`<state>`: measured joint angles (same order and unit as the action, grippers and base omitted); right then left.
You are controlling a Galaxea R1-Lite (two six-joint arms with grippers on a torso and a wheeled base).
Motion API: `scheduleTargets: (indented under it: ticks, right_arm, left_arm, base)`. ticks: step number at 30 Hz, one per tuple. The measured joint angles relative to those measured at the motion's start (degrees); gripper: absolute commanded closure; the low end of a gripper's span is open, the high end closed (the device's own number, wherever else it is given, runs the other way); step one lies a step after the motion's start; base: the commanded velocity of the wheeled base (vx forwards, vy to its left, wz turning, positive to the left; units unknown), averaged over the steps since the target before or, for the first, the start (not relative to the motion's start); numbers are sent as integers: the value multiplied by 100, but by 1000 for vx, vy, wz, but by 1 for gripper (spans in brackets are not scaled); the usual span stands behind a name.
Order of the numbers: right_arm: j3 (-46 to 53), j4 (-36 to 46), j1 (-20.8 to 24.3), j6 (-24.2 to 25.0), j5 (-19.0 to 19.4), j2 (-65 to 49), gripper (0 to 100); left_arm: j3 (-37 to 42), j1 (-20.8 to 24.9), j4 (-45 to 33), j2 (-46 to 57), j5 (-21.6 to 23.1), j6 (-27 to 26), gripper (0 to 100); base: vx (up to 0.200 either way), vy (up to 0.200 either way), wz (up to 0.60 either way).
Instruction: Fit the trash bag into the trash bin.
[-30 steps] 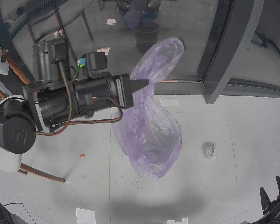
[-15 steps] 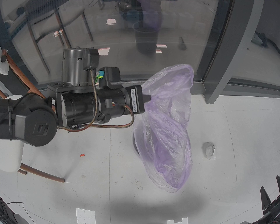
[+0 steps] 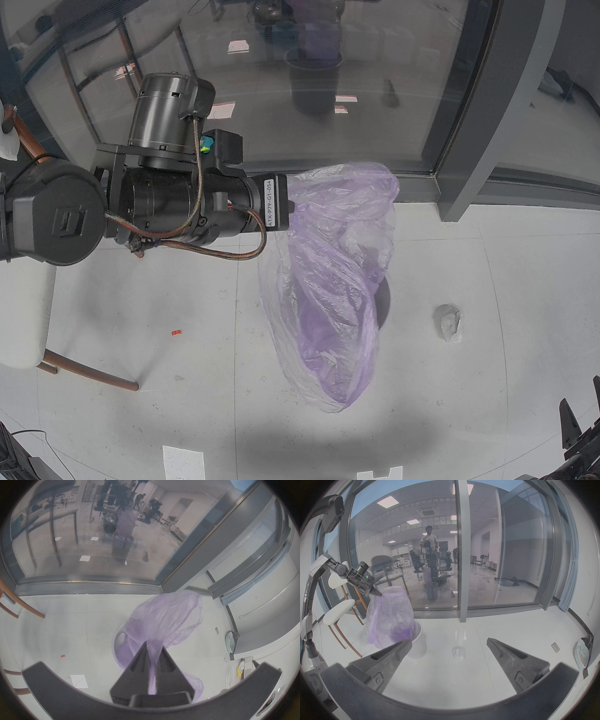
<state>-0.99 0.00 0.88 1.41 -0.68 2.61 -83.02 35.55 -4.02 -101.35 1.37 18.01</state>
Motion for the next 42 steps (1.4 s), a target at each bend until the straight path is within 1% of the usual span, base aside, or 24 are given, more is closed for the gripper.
scheduleTargets:
  ticks: [5, 9, 15, 18, 25, 33, 37, 39, 42]
  right_arm:
    - [0, 0, -26, -20, 2, -71, 0]
    - [0, -2, -48, -30, 4, -113, 0]
    - [-2, 0, -57, -30, 9, -146, 0]
    - [-2, 0, -59, -29, 6, -157, 0]
    - [-2, 0, -63, -29, -2, -160, 0]
    - [-2, 10, -57, -35, 0, -165, 0]
    - [-2, -2, -67, -29, 2, -165, 0]
    - [-5, -21, -77, -20, 9, -165, 0]
    - [-17, -95, -59, 17, 11, -162, 0]
  left_arm:
    - [-110, -24, 37, -363, -57, 2, 100]
    - [-216, 59, 132, -683, -41, 16, 100]
    - [-488, 111, 667, -1251, -30, 27, 100]
    - [-631, 118, 763, -1454, -20, 85, 100]
    - [-986, 127, 711, -1651, 63, 106, 100]
    - [-1001, 138, 725, -1740, 7, 158, 100]
    - [-965, 163, 741, -1751, -35, 575, 100]
    - [-861, 288, 728, -1742, -85, 877, 100]
    - [-588, 439, 728, -1690, -123, 1114, 100]
  base:
    - [0, 0, 0]
    - [0, 0, 0]
    - [0, 0, 0]
    - [200, 0, 0]
    - [200, 0, 0]
    - [200, 0, 0]
    - [0, 0, 0]
    - [0, 0, 0]
    - [0, 0, 0]
